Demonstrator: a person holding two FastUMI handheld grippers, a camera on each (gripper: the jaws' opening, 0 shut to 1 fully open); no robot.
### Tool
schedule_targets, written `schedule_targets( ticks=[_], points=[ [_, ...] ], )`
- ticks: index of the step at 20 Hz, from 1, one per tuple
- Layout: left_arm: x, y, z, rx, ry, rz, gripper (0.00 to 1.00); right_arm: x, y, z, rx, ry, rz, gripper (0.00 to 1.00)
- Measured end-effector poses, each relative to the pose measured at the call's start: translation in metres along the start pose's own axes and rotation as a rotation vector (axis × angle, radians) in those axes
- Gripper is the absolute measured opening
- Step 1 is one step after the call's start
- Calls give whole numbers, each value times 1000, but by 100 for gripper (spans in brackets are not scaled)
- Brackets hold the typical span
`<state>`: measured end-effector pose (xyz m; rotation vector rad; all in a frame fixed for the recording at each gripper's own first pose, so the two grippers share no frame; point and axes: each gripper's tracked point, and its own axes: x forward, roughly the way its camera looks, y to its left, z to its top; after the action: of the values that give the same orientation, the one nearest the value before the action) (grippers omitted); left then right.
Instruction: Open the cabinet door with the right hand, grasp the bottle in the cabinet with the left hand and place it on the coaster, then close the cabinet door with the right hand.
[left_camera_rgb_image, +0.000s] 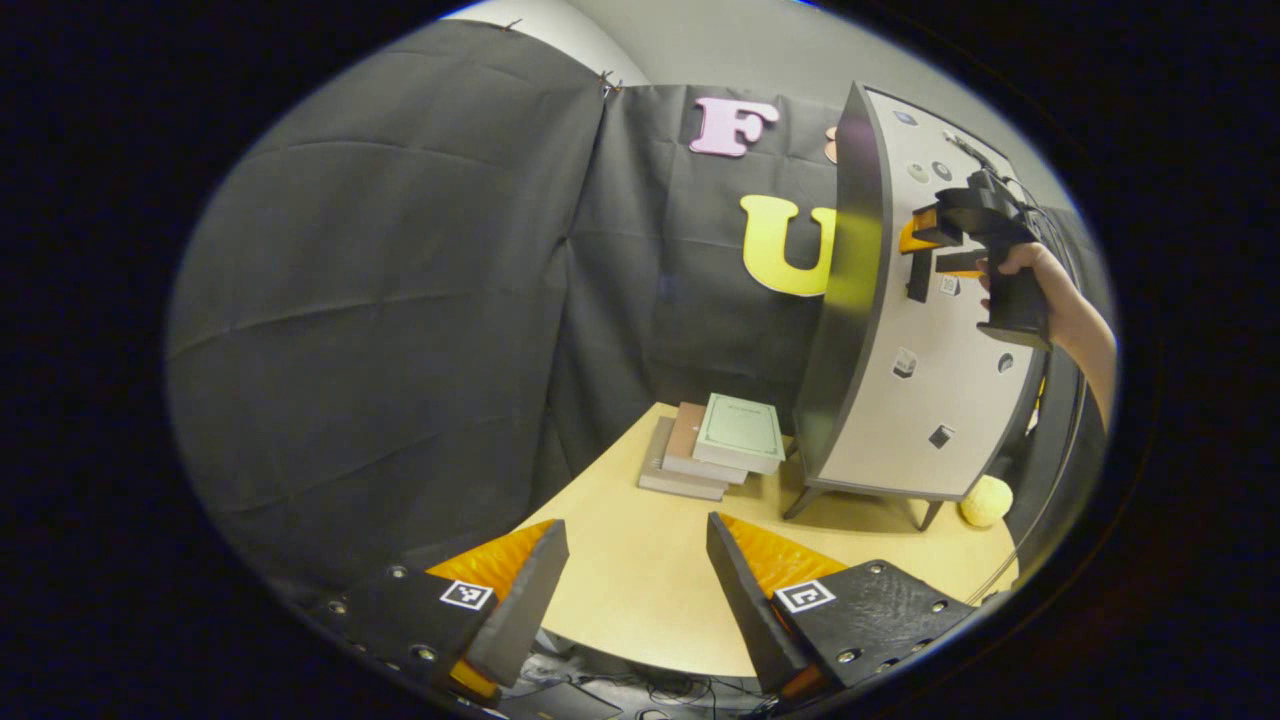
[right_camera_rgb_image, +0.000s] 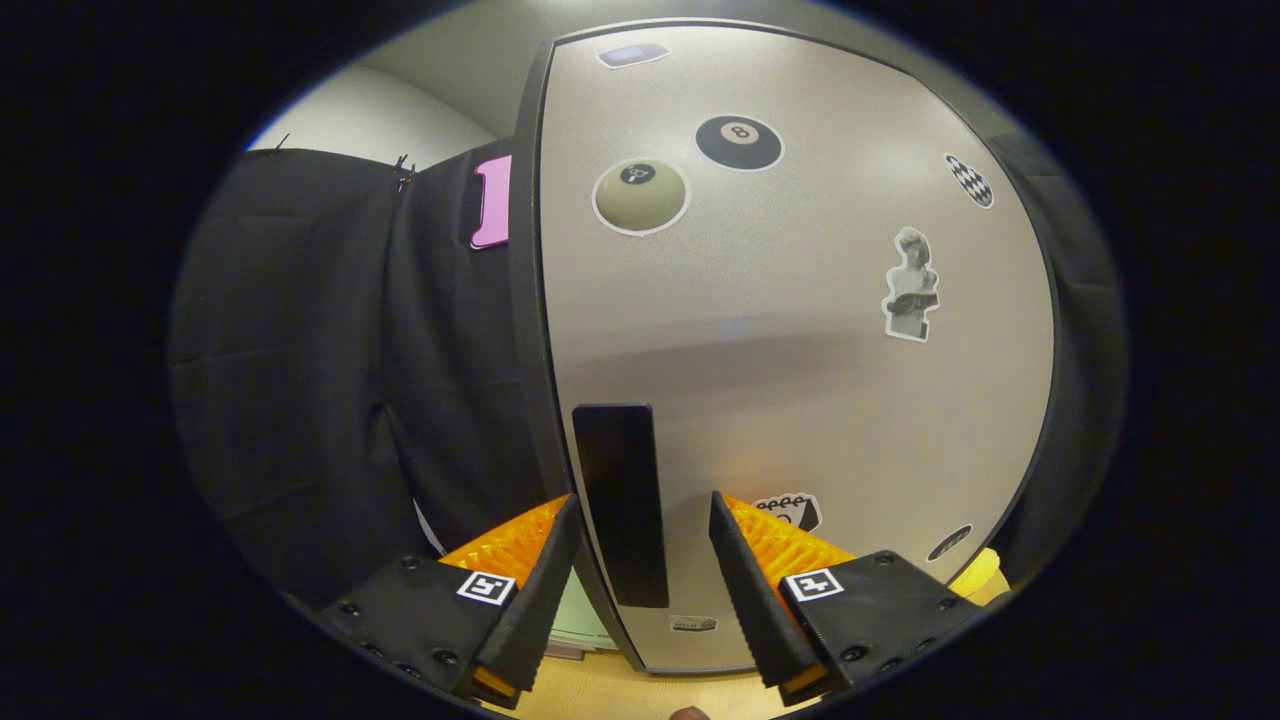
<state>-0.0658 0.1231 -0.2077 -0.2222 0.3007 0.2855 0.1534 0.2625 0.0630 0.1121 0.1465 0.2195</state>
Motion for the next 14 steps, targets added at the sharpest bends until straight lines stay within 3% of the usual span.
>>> schedule_targets(
  ticks=[2, 3, 6, 8, 9, 11, 12, 14],
  points=[
    [0, 1, 0, -8, 0, 1, 83, 7, 5, -7, 18, 27, 11, 64],
    [0, 0, -1, -11, 1, -1, 87, 7, 8, -8, 26, 41, 17, 63],
    [-1, 0, -1, -9, 6, -6, 87, 7, 3, -10, -15, 32, -33, 35],
    [-2, -1, 0, -6, 7, -9, 90, 6, 2, -12, -46, 31, -35, 38],
    [-1, -1, -1, -6, 7, -10, 87, 6, 2, -12, -43, 31, -26, 31],
    [-2, -1, -3, -7, 12, -15, 90, 4, 3, -12, -35, 39, 5, 31],
    [-2, -2, -4, -11, 19, -17, 83, 4, 3, -13, -33, 38, 22, 26],
    [-3, -3, -7, -20, 35, -24, 83, -3, 3, -14, -44, 47, 55, 26]
  ],
)
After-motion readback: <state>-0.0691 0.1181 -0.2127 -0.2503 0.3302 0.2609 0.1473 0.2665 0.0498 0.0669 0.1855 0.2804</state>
